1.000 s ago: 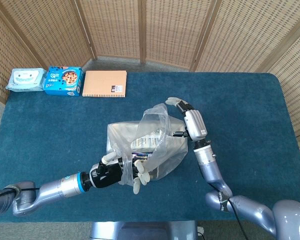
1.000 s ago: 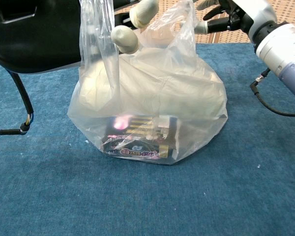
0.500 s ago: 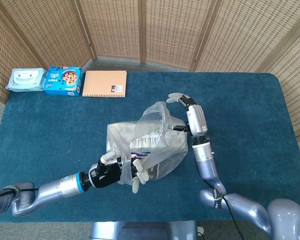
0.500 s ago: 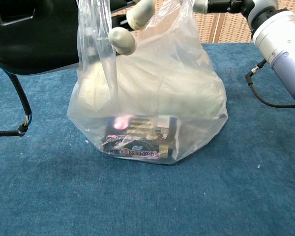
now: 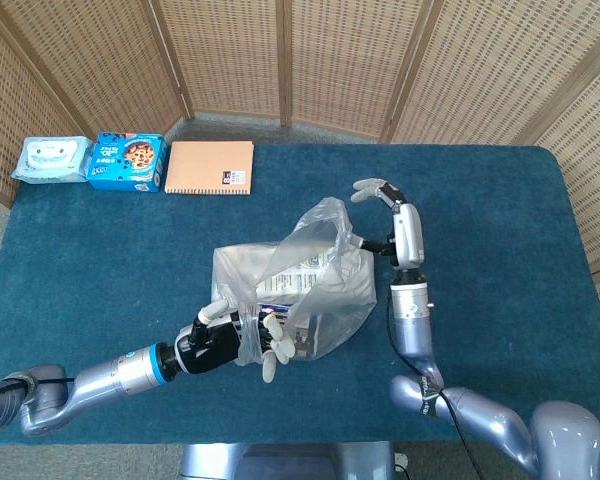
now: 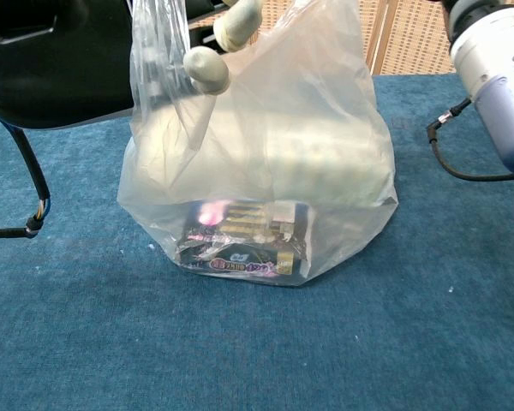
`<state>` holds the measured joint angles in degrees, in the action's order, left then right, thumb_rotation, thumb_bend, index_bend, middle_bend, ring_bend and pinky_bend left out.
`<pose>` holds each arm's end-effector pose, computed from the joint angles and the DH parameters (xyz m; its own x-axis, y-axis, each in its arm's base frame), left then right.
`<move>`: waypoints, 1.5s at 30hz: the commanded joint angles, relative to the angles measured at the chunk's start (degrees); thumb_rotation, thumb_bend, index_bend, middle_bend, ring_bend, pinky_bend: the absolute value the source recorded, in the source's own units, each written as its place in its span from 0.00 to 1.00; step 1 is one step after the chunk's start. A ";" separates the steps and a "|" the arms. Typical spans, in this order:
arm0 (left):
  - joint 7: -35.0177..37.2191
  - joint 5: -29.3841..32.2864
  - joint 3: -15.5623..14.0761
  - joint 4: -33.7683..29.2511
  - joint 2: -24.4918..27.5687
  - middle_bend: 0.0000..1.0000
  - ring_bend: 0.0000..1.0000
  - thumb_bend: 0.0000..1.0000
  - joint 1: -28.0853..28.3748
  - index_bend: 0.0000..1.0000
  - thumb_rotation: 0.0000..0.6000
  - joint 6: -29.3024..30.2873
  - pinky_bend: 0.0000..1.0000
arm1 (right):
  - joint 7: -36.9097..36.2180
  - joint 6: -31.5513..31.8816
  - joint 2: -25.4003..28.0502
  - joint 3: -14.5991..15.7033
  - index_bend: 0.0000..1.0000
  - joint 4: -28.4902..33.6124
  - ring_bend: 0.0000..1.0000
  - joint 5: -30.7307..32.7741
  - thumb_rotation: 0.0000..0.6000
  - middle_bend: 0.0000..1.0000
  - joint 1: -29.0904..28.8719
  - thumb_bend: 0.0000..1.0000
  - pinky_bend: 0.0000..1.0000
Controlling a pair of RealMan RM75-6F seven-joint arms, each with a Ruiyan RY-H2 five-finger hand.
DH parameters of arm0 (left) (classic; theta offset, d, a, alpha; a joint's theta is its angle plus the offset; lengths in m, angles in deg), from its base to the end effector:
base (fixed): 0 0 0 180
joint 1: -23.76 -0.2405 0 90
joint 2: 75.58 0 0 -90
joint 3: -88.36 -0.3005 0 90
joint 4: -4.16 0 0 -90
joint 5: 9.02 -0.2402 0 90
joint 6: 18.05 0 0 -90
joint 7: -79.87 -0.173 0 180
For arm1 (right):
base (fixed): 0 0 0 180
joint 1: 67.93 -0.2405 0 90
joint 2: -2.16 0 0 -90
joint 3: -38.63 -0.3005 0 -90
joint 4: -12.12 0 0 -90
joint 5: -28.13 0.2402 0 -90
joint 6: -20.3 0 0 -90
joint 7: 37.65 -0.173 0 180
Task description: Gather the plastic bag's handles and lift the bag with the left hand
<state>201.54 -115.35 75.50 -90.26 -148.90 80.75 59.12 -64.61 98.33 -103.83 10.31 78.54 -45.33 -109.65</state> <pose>-0.0872 0.3119 0.0165 -0.5170 0.7885 -0.3332 0.2584 0.5148 0.8174 -0.1312 -0.4569 -0.0087 -0.5404 0.0932 0.8362 -0.8021 -0.3575 -0.4785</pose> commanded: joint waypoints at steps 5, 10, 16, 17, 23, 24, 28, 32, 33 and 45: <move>-0.19 0.30 0.22 -0.08 -0.16 0.36 0.35 0.24 0.07 0.35 0.00 -0.58 0.47 | -1.27 1.31 0.53 0.57 0.63 0.04 0.36 -0.73 0.92 0.40 1.02 0.20 0.26; -0.23 0.59 0.26 -0.22 -0.06 0.36 0.35 0.24 0.03 0.35 0.00 -0.96 0.47 | -3.12 1.56 1.25 1.35 0.67 -0.56 0.36 -1.60 0.92 0.40 1.72 0.24 0.26; -0.26 0.71 0.29 -0.26 -0.15 0.36 0.35 0.24 0.01 0.35 0.00 -1.34 0.47 | -4.91 0.91 2.02 2.07 0.64 -0.62 0.35 -1.96 0.92 0.40 2.24 0.25 0.27; -0.23 0.78 0.34 -0.25 -0.18 0.36 0.35 0.24 0.00 0.35 0.00 -1.41 0.47 | -5.03 0.58 2.24 2.32 0.61 -0.67 0.35 -2.07 0.91 0.39 2.27 0.25 0.26; -0.16 1.42 0.67 -0.05 -0.51 0.36 0.35 0.24 0.02 0.35 0.00 -2.06 0.47 | -5.72 -3.58 4.52 3.80 0.35 1.76 0.27 -2.23 0.92 0.30 1.97 0.25 0.21; -0.16 1.50 0.72 -0.05 -0.57 0.36 0.35 0.24 0.02 0.35 0.00 -2.16 0.47 | -5.62 -4.02 4.86 3.88 0.31 2.31 0.26 -2.13 0.92 0.29 1.96 0.25 0.20; -0.16 1.70 0.78 -0.03 -0.68 0.36 0.35 0.24 -0.01 0.35 0.00 -2.56 0.47 | -6.21 -5.00 5.60 3.64 0.26 4.08 0.24 -1.65 0.92 0.27 1.92 0.26 0.19; -0.22 2.25 0.96 -0.06 -0.64 0.36 0.35 0.24 -0.11 0.35 0.00 -3.00 0.47 | -10.97 -7.63 7.67 3.72 0.24 6.58 0.22 -1.66 0.92 0.25 2.09 0.30 0.17; -0.23 2.37 1.04 -0.07 -0.65 0.36 0.35 0.24 -0.14 0.35 0.00 -3.05 0.47 | -11.95 -7.86 8.07 3.87 0.25 6.86 0.21 -1.97 0.92 0.25 2.18 0.32 0.16; -0.24 3.06 1.52 -0.02 -0.71 0.36 0.35 0.24 -0.44 0.35 0.00 -3.90 0.47 | -15.29 -5.86 8.15 5.12 0.53 5.67 0.22 -4.77 1.00 0.28 2.44 0.54 0.16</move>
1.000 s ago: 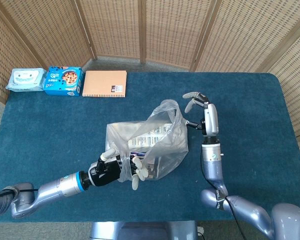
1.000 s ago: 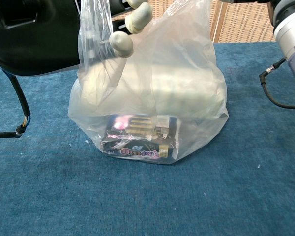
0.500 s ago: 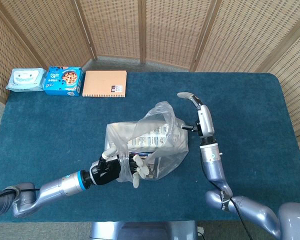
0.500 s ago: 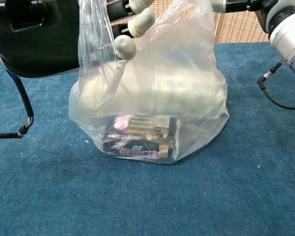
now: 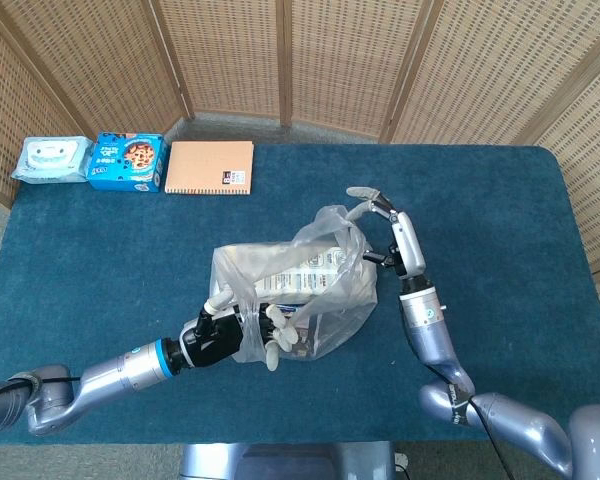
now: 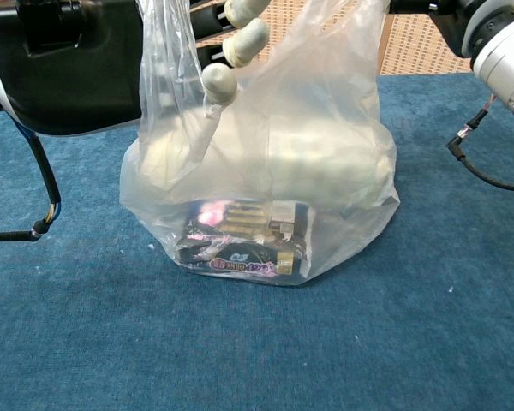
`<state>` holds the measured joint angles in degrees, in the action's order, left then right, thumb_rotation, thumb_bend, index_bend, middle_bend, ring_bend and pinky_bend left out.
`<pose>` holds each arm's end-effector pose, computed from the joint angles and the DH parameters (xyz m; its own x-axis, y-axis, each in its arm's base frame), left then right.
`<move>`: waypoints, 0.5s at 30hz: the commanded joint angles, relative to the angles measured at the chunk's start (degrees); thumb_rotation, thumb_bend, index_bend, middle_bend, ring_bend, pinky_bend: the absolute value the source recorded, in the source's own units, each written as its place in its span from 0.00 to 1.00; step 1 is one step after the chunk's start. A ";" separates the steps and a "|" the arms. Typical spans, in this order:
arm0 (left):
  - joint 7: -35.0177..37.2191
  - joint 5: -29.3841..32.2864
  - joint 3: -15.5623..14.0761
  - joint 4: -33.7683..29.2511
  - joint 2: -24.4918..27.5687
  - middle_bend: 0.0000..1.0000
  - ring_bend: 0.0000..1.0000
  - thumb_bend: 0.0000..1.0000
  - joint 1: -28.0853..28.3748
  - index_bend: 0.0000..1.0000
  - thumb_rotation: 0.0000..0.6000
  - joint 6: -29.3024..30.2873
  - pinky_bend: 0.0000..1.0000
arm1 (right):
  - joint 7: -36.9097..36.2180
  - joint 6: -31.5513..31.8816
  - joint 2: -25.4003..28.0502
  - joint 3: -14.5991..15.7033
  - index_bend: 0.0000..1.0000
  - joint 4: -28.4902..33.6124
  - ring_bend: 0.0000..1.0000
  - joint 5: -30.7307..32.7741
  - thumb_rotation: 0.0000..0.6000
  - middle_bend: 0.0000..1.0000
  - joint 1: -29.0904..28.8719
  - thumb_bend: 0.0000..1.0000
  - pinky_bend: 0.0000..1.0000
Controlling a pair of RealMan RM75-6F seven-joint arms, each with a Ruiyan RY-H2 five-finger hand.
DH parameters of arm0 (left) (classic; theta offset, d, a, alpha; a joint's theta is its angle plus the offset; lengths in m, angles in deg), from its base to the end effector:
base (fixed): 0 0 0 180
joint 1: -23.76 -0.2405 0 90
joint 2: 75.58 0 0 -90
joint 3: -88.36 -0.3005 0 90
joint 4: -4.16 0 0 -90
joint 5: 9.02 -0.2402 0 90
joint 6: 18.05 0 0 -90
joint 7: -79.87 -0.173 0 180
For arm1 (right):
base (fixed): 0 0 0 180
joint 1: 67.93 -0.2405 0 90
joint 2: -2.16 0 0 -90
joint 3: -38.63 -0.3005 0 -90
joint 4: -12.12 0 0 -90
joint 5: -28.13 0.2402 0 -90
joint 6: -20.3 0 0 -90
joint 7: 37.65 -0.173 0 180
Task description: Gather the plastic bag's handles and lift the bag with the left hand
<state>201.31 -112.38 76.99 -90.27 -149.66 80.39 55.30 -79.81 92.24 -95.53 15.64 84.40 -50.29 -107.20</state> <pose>-0.0891 0.3201 0.0062 -0.5713 0.7572 -0.3166 0.2554 0.5307 0.8082 -0.1435 -0.4450 0.0003 -0.6040 -0.1546 0.7818 -0.7035 -0.3575 -0.6142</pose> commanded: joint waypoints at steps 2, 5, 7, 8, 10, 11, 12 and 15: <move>0.01 0.12 0.05 0.00 0.12 0.36 0.35 0.24 -0.17 0.35 0.00 -0.12 0.47 | 0.04 0.24 -0.23 -0.44 0.56 -0.42 0.23 0.53 1.00 0.29 -0.08 0.55 0.16; -0.03 0.22 0.13 0.00 0.20 0.36 0.35 0.24 -0.28 0.35 0.00 -0.27 0.47 | -0.16 0.56 -0.35 -0.86 0.61 -0.45 0.24 1.02 1.00 0.30 -0.02 0.55 0.17; 0.04 0.29 0.20 -0.01 0.23 0.36 0.35 0.24 -0.37 0.35 0.00 -0.28 0.47 | -0.51 1.16 -0.47 -1.20 0.63 -0.41 0.25 1.27 1.00 0.31 0.18 0.54 0.17; 0.08 0.22 0.22 0.05 0.26 0.36 0.35 0.24 -0.46 0.35 0.00 -0.16 0.47 | -1.04 1.53 -0.53 -1.66 0.64 -0.30 0.26 1.69 1.00 0.32 0.36 0.54 0.18; 0.14 0.12 0.27 0.21 0.34 0.36 0.35 0.24 -0.64 0.35 0.00 0.10 0.47 | -1.23 2.06 -0.25 -1.76 0.65 -0.09 0.27 1.88 1.00 0.32 0.85 0.53 0.18; 0.11 0.20 0.29 0.32 0.42 0.36 0.35 0.24 -0.76 0.35 0.00 0.19 0.47 | -1.24 2.29 -0.01 -1.77 0.65 -0.06 0.27 1.93 1.00 0.33 1.11 0.53 0.19; 0.11 0.22 0.30 0.35 0.45 0.36 0.35 0.24 -0.81 0.35 0.00 0.22 0.47 | -1.28 2.33 0.11 -1.75 0.65 0.02 0.27 1.93 1.00 0.33 1.20 0.52 0.19; 0.27 0.60 0.26 0.58 0.84 0.36 0.35 0.24 -1.30 0.35 0.00 0.49 0.47 | -1.51 2.53 1.11 -1.91 0.65 0.18 0.27 2.27 1.00 0.33 1.89 0.52 0.19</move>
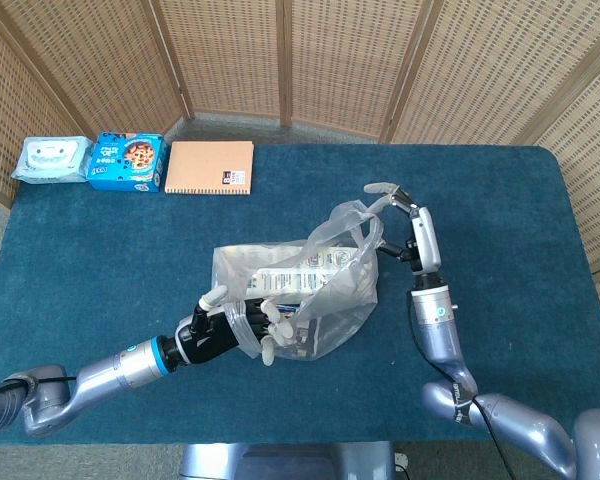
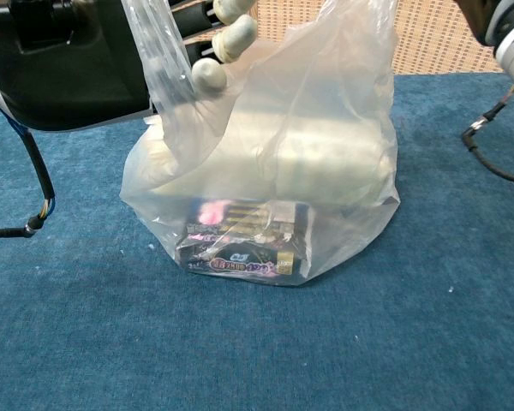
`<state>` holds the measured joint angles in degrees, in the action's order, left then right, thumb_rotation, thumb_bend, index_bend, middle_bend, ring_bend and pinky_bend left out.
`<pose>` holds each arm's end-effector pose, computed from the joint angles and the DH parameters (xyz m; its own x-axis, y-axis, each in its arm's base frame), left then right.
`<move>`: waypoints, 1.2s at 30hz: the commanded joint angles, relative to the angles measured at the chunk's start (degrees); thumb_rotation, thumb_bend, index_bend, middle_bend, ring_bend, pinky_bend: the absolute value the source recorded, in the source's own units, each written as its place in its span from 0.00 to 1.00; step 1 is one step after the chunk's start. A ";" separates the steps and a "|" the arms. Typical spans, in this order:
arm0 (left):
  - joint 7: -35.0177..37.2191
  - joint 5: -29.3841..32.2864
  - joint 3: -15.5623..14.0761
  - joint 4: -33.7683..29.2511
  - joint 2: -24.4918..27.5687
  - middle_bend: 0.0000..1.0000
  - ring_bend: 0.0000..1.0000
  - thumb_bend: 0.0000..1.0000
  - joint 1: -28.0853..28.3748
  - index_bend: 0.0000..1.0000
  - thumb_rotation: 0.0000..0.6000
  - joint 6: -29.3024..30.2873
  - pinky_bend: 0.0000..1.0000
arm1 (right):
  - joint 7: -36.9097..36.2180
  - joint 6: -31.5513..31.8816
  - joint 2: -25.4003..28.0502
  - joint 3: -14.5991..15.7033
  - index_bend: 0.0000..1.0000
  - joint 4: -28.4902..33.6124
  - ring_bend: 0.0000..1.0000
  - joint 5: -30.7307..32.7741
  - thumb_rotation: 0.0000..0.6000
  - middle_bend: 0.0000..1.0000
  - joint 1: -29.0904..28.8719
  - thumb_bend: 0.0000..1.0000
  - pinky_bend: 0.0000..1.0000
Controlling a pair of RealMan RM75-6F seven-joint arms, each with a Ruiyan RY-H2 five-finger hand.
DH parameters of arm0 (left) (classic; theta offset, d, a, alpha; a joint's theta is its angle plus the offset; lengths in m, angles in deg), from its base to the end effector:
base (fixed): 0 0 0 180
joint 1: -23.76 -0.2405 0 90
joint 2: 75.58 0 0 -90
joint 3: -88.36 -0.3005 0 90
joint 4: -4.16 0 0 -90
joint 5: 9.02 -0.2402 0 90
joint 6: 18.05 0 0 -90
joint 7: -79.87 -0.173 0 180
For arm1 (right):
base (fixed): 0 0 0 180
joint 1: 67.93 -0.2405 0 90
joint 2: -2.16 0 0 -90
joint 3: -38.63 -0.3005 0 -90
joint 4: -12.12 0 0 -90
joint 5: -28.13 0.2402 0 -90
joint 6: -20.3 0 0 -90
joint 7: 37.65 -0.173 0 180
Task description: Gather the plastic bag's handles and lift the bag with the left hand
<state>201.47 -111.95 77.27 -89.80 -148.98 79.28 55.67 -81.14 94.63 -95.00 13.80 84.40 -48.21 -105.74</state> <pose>-0.0968 0.3245 0.0118 -0.5895 0.7498 -0.3006 0.2428 0.5194 0.8193 -0.1594 -0.4485 0.0196 -0.6591 -0.0741 0.7484 -0.6839 -0.3549 -0.6375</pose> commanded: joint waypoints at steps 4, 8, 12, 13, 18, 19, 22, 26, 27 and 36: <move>0.14 0.61 0.13 0.33 0.52 0.36 0.35 0.24 -0.77 0.35 0.00 0.41 0.47 | -0.47 0.25 1.70 0.04 0.65 0.69 0.27 0.32 1.00 0.33 1.19 0.51 0.19; -0.35 0.93 0.28 0.42 1.00 0.36 0.35 0.24 -1.47 0.35 0.00 0.82 0.47 | -0.73 0.59 2.99 0.56 0.65 1.57 0.27 -0.14 1.00 0.33 2.10 0.51 0.19; -1.20 1.41 0.59 0.33 1.44 0.36 0.35 0.24 -2.18 0.35 0.00 1.20 0.47 | -0.85 0.92 3.94 0.86 0.65 2.64 0.27 -0.54 1.00 0.33 2.68 0.50 0.19; -1.50 1.59 0.70 0.26 1.59 0.36 0.35 0.24 -2.36 0.35 0.00 1.25 0.47 | -0.80 0.94 4.19 0.88 0.65 2.89 0.27 -0.62 1.00 0.33 2.75 0.50 0.19; -2.80 2.41 1.14 -0.33 2.32 0.36 0.35 0.24 -3.35 0.35 0.00 1.43 0.46 | -0.55 1.73 5.49 1.20 0.65 4.82 0.27 -1.18 1.00 0.33 3.60 0.49 0.19; -3.01 2.58 1.24 -0.42 2.41 0.36 0.35 0.24 -3.49 0.35 0.00 1.45 0.46 | -0.50 1.82 5.71 1.30 0.65 5.10 0.27 -1.33 1.00 0.33 3.72 0.49 0.18; -3.76 3.00 1.64 -0.80 2.78 0.36 0.35 0.24 -3.99 0.35 0.00 1.63 0.43 | -0.10 2.12 6.49 1.67 0.65 6.19 0.27 -1.78 1.00 0.33 4.16 0.49 0.19; -4.88 3.18 2.02 -1.12 3.31 0.36 0.35 0.24 -4.60 0.35 0.00 1.89 0.43 | 0.19 2.13 7.55 1.69 0.65 7.58 0.26 -2.06 1.00 0.33 4.39 0.49 0.19; -5.16 3.24 2.08 -1.17 3.49 0.36 0.35 0.24 -4.78 0.35 0.00 1.90 0.43 | 0.31 2.09 7.93 1.71 0.65 8.08 0.26 -2.16 1.00 0.33 4.45 0.49 0.19; -7.38 5.09 3.41 -1.78 4.34 0.36 0.35 0.24 -6.31 0.35 0.00 1.88 0.39 | 1.73 2.34 10.19 1.68 0.65 12.16 0.26 -2.36 1.00 0.33 5.11 0.48 0.19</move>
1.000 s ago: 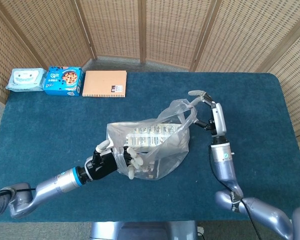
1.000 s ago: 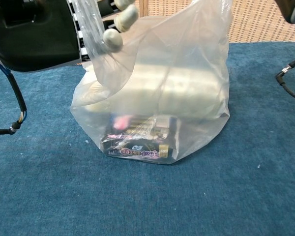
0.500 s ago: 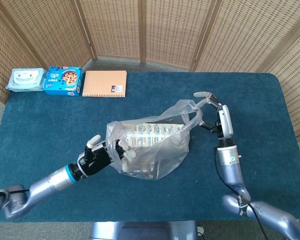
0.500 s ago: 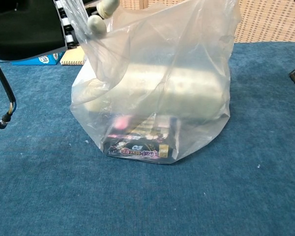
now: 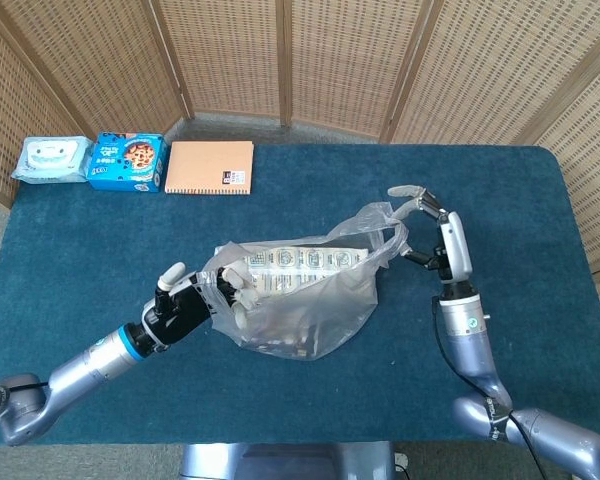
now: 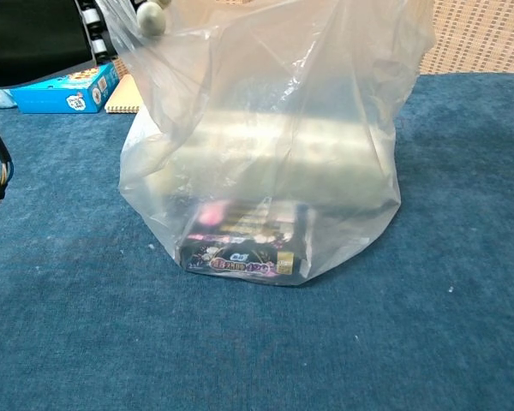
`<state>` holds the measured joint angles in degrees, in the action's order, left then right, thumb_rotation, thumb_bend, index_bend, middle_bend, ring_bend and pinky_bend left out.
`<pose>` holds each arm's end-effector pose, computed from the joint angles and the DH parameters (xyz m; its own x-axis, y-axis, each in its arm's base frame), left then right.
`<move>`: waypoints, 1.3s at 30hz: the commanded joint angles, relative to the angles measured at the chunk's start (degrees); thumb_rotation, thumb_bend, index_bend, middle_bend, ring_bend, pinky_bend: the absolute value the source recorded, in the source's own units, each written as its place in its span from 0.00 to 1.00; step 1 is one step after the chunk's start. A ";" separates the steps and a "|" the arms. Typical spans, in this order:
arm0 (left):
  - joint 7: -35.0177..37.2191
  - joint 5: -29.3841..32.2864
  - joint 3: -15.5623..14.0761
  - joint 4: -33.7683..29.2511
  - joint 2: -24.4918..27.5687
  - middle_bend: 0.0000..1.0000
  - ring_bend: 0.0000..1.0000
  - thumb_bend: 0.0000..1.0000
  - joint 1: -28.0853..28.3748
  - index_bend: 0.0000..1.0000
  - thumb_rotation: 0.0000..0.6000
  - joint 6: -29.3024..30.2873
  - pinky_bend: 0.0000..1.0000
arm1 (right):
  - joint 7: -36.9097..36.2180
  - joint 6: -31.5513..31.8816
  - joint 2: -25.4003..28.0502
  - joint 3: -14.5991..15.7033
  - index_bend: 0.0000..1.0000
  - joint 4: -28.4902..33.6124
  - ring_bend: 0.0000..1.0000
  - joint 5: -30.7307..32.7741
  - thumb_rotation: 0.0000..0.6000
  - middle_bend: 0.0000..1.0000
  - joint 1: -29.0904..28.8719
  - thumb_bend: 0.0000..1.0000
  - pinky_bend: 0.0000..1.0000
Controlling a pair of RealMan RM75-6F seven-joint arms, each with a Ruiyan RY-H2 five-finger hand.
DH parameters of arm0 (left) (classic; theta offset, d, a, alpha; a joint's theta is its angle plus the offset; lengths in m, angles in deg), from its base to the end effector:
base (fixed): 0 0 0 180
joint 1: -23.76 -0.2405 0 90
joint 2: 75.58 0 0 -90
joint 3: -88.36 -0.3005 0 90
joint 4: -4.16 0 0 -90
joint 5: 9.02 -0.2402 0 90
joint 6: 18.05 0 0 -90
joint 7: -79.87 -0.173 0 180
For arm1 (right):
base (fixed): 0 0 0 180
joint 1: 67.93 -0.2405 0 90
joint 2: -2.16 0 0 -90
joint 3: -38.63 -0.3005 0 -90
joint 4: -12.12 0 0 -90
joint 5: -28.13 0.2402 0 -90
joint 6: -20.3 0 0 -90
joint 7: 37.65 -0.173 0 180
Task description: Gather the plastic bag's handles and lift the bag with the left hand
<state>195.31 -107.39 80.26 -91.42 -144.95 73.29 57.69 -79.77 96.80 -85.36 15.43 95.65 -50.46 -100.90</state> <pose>-0.1246 0.3385 0.0477 -0.6732 0.7208 -0.1649 0.1925 0.3862 0.9021 -0.1715 -0.4210 0.0686 -0.6327 -0.0779 0.7705 -0.6927 -0.3879 -0.6081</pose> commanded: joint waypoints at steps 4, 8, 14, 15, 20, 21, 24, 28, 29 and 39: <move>-4.77 2.11 1.28 -0.55 0.99 0.36 0.35 0.24 -0.82 0.35 0.00 -1.04 0.38 | 0.85 0.47 1.48 0.16 0.65 2.35 0.26 -0.22 1.00 0.33 0.76 0.48 0.19; -6.59 3.71 2.50 -1.12 1.85 0.36 0.35 0.24 -1.40 0.35 0.00 -1.44 0.38 | 1.02 0.80 2.50 0.51 0.65 4.16 0.26 -0.69 1.00 0.33 1.32 0.47 0.19; -9.50 5.36 4.21 -1.59 2.31 0.36 0.35 0.24 -1.93 0.35 0.00 -2.60 0.38 | 1.57 0.82 4.18 0.11 0.65 7.26 0.26 -0.91 1.00 0.33 1.51 0.45 0.19; -9.93 5.59 4.53 -1.67 2.41 0.36 0.35 0.24 -2.08 0.35 0.00 -2.71 0.38 | 1.66 0.66 4.60 -0.02 0.65 7.95 0.26 -0.83 1.00 0.33 1.51 0.45 0.19; -11.59 6.56 5.92 -2.06 2.69 0.36 0.35 0.24 -2.46 0.35 0.00 -3.59 0.36 | 2.01 0.15 6.26 -0.45 0.65 10.99 0.26 -0.50 1.00 0.33 1.64 0.44 0.19; -12.10 6.68 6.27 -2.16 2.75 0.36 0.35 0.24 -2.51 0.35 0.00 -3.74 0.35 | 1.98 -0.14 6.68 -0.50 0.65 11.70 0.26 -0.43 1.00 0.33 1.62 0.44 0.19; -14.06 7.31 7.16 -2.48 2.76 0.36 0.35 0.24 -2.67 0.35 0.00 -4.18 0.35 | 1.98 -0.76 7.62 -0.63 0.65 13.30 0.26 -0.34 1.00 0.33 1.56 0.43 0.19; -15.90 8.23 8.44 -3.23 2.64 0.36 0.35 0.24 -2.70 0.35 0.00 -5.11 0.35 | 2.60 -1.31 8.46 -0.67 0.65 14.89 0.26 -0.45 1.00 0.33 1.34 0.43 0.18; -16.25 8.51 8.83 -3.41 2.58 0.36 0.35 0.24 -2.65 0.35 0.00 -5.47 0.35 | 2.77 -1.45 8.65 -0.63 0.65 15.40 0.26 -0.51 1.00 0.33 1.28 0.43 0.18; -21.58 10.26 11.81 -4.37 1.25 0.36 0.35 0.24 -1.77 0.35 0.00 -9.26 0.32 | 5.07 -3.18 9.54 -1.55 0.64 18.54 0.26 0.66 1.00 0.33 -0.17 0.40 0.18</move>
<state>174.48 -97.37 91.59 -95.61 -143.40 71.34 49.01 -75.04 93.89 -76.00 14.08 113.82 -50.06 -100.83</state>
